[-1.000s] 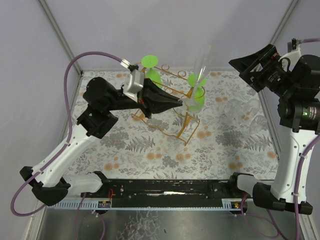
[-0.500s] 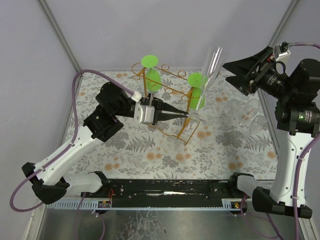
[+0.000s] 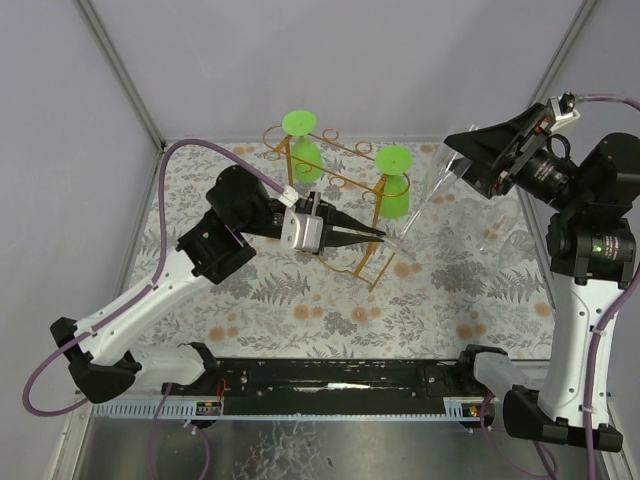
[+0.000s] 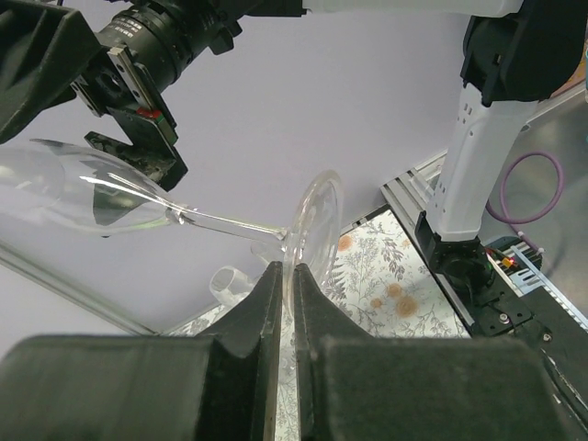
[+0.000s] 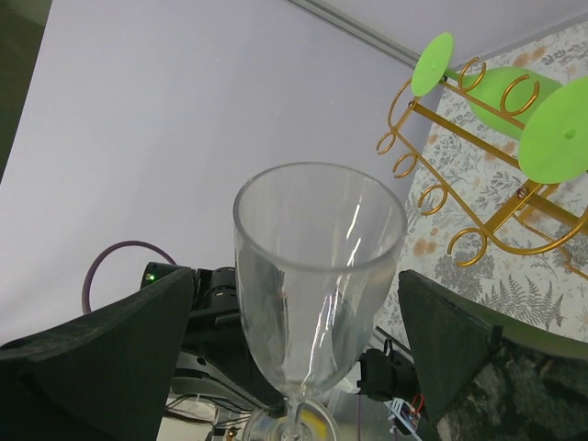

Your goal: Take the wine glass off the wine glass rack

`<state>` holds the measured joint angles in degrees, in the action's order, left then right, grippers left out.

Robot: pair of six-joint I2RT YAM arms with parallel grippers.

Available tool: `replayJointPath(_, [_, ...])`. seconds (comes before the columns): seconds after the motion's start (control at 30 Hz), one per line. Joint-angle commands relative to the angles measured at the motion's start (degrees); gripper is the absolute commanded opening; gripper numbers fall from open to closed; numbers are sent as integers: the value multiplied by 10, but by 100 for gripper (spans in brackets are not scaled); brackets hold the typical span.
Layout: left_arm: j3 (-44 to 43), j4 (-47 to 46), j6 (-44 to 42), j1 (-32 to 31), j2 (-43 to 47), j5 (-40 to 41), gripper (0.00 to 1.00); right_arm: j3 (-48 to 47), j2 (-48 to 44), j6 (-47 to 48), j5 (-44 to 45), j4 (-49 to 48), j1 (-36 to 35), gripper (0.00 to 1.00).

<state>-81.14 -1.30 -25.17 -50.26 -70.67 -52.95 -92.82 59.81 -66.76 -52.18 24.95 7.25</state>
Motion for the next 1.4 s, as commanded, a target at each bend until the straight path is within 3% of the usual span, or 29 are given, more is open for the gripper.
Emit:
replayJointPath(0.0, [-8, -26, -7, -8, 5, 5, 0, -4, 0, 0, -26, -21, 2, 98])
replayJointPath(0.1, [-8, -20, -12, -9, 5, 5, 0, -15, 8, 25, -28, 18, 2, 86])
replayJointPath(0.2, [-4, -18, -15, -12, 7, 5, 0, -35, 11, 44, -25, 42, 2, 68])
replayJointPath(0.37, [5, -18, -18, -20, 13, 19, 0, -66, 22, 110, 12, 116, 2, 30])
replayJointPath(0.4, [6, -18, -13, -21, 13, 30, 4, -102, 31, 151, 50, 162, 2, 26])
replayJointPath(0.43, [4, -21, -3, -22, 13, 51, 20, -143, 44, 200, 93, 221, 2, 23])
replayJointPath(0.47, [4, -26, 16, -21, 13, 63, 29, -185, 58, 252, 144, 284, 2, 22])
replayJointPath(0.5, [3, -33, 39, -22, 13, 95, 47, -220, 72, 300, 196, 337, 2, 21])
replayJointPath(0.6, [-8, -33, 104, -21, 8, 178, 74, -255, 79, 400, 350, 413, 1, 20])
replayJointPath(0.73, [-27, -20, 172, -13, 2, 246, 84, -154, 16, 453, 498, 352, 2, 19])
replayJointPath(0.87, [-55, -9, 248, 16, -11, 261, 87, 11, -63, 485, 568, 247, 2, 18])
replayJointPath(1.1, [-159, 31, 417, 105, -69, 234, 87, 215, -148, 519, 580, 72, 2, 16])
replayJointPath(1.37, [-237, 77, 525, 165, -100, 192, 92, 370, -195, 601, 545, -129, 1, 16])
